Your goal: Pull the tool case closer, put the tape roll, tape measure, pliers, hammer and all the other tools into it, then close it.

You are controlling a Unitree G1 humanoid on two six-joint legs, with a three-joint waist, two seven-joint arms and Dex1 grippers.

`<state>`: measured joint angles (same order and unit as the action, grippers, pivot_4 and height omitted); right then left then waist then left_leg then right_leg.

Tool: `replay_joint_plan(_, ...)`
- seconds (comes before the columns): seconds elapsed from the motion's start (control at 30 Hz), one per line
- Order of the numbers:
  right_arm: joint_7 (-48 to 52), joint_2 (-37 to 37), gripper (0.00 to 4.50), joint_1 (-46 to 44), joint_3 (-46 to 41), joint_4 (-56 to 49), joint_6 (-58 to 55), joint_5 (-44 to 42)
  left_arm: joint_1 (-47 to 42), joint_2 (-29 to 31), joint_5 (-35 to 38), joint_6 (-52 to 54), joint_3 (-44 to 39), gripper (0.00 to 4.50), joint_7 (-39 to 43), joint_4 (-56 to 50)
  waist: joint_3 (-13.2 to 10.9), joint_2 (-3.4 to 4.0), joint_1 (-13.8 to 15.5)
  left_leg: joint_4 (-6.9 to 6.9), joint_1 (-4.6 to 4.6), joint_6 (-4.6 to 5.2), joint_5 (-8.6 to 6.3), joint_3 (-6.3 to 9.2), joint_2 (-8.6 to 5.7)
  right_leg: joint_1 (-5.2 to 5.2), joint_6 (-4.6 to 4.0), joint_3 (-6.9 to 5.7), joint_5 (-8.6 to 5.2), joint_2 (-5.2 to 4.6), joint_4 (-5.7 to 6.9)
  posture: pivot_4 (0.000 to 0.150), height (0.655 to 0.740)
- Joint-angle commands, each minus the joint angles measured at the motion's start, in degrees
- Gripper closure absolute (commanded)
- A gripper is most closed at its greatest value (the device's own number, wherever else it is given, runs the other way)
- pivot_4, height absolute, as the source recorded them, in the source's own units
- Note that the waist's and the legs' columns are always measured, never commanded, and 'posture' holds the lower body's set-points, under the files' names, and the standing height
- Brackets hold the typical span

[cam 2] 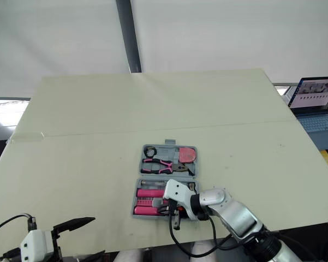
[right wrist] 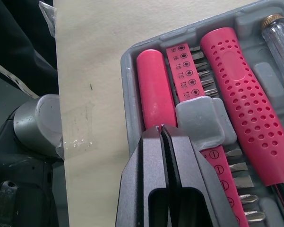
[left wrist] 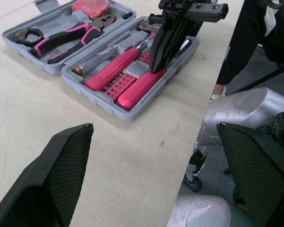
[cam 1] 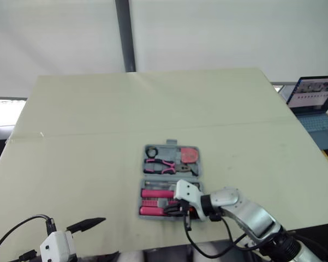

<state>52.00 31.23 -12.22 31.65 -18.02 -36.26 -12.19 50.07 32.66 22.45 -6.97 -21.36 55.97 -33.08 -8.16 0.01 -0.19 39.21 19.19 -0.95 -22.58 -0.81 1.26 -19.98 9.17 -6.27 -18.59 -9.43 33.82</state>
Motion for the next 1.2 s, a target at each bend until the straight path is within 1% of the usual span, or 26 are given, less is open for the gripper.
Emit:
replay_joint_plan(0.03,-0.4,0.8,4.39,2.2,4.7,5.1,-3.8,3.1,-0.2,0.3,0.4,0.0,0.1,0.0,0.0,-0.9,0.0,0.0,0.0,0.0,0.0,0.0,0.0,0.0,0.0,0.0,0.0,0.0,0.0,0.0,0.0,0.15,0.7373)
replay_joint_plan(0.2,-0.9,-0.7,4.39,2.2,-0.7,1.1,-5.9,-1.7,-2.3,0.3,1.0,1.7,-0.1,0.0,-1.1,0.2,0.0,0.02,0.0,0.0,0.01,0.0,0.0,0.0,0.03,0.0,-0.02,-0.01,-0.01,0.03,0.0,0.15,0.7373)
replay_joint_plan(0.27,-0.7,-0.3,4.39,1.8,-3.8,-2.8,-7.9,-4.4,-3.4,-0.1,1.9,3.3,0.1,0.0,-2.0,0.4,-0.1,0.11,0.1,0.0,0.02,-0.01,-0.01,0.0,0.04,-0.01,-0.02,-0.01,-0.01,0.03,-0.01,0.15,0.7373)
replay_joint_plan(0.37,-2.0,-0.4,4.39,0.1,-11.8,-9.9,-14.6,-10.6,-5.5,0.1,4.2,8.6,0.2,0.0,-4.2,0.0,-0.3,0.31,0.2,0.01,0.12,0.0,-0.02,-0.01,0.04,-0.08,-0.02,-0.01,-0.01,0.03,-0.02,0.15,0.7373)
replay_joint_plan(0.47,-3.5,1.5,4.39,-0.7,-18.3,-14.7,-20.2,-14.2,-7.3,0.6,5.7,13.0,0.0,0.0,-5.5,0.4,-0.5,0.47,0.2,0.06,0.27,-0.01,-0.01,-0.05,0.04,-0.23,0.0,0.0,0.0,0.03,0.01,0.15,0.7373)
replay_joint_plan(0.57,-2.9,5.3,4.39,0.9,-24.7,-19.3,-23.9,-18.5,-10.0,0.2,5.8,16.0,-0.5,0.0,-7.7,1.6,-0.5,0.47,0.6,0.05,0.33,-0.01,-0.01,-0.04,0.04,-0.32,0.0,-0.01,0.0,0.03,0.05,0.15,0.7373)
replay_joint_plan(0.63,-2.5,7.9,3.89,3.0,-30.5,-21.3,-25.8,-21.4,-12.2,0.1,5.2,15.7,-0.4,0.0,-7.9,3.1,-0.5,0.46,0.9,0.04,0.41,0.0,-0.01,-0.06,0.04,-0.39,0.0,-0.01,0.0,0.03,0.05,0.15,0.7373)
replay_joint_plan(0.67,-2.7,8.7,3.54,3.7,-32.2,-21.9,-26.4,-22.5,-12.9,0.2,5.0,15.6,-0.4,0.0,-7.8,3.8,-0.5,0.44,1.0,0.04,0.45,0.0,-0.01,-0.09,0.03,-0.43,0.01,-0.01,0.01,0.03,0.04,0.15,0.7373)
replay_joint_plan(0.7,-2.7,10.2,3.06,5.4,-33.8,-22.3,-26.1,-22.7,-13.7,0.0,5.2,15.6,-0.6,0.0,-7.8,4.6,-0.6,0.43,1.1,0.04,0.46,0.0,-0.01,-0.11,0.03,-0.44,0.01,-0.01,0.01,0.03,0.05,0.15,0.7373)
replay_joint_plan(0.73,-2.7,11.6,2.67,7.4,-35.1,-22.3,-25.2,-22.3,-14.2,-0.1,5.2,15.4,-0.7,0.0,-7.7,5.3,-0.6,0.4,1.3,0.05,0.44,0.0,-0.01,-0.19,0.03,-0.44,0.03,0.0,0.01,0.03,0.04,0.15,0.7373)
replay_joint_plan(0.77,-2.5,13.1,2.09,9.9,-36.4,-21.8,-24.2,-21.8,-14.9,-0.1,5.3,15.4,-0.8,0.0,-7.5,6.2,-0.6,0.39,1.4,0.05,0.42,0.0,-0.01,-0.23,0.04,-0.44,0.03,0.0,0.02,0.03,0.03,0.15,0.7373)
replay_joint_plan(0.9,-2.0,16.4,0.04,17.7,-41.5,-19.8,-21.3,-21.4,-17.5,0.0,4.4,14.5,-0.1,0.0,-7.0,9.4,-0.6,0.35,1.6,0.06,0.34,0.0,-0.01,-0.39,0.06,-0.43,0.06,0.03,0.03,0.02,0.04,0.15,0.7373)
replay_joint_plan(1.0,-0.9,18.2,0.01,23.4,-45.7,-19.3,-19.4,-21.7,-18.3,-0.4,3.9,14.3,0.7,0.0,-7.1,9.8,-0.6,0.32,1.6,0.06,0.28,0.0,-0.01,-0.48,0.1,-0.43,0.08,0.08,0.04,0.02,0.05,0.15,0.7373)
replay_joint_plan(1.13,-0.5,19.0,0.01,28.1,-48.9,-17.7,-16.9,-21.4,-18.7,-0.5,3.7,13.8,0.7,0.0,-7.4,10.2,-0.6,0.3,1.5,0.05,0.25,0.0,-0.01,-0.52,0.11,-0.43,0.08,0.09,0.04,0.03,0.04,0.15,0.7373)
replay_joint_plan(1.2,0.0,19.0,0.01,29.4,-50.6,-17.1,-17.5,-22.9,-18.6,-0.2,2.9,13.7,0.8,0.0,-7.8,10.3,-0.6,0.3,1.6,0.05,0.24,0.0,-0.01,-0.54,0.14,-0.43,0.08,0.1,0.04,0.03,0.04,0.15,0.7373)
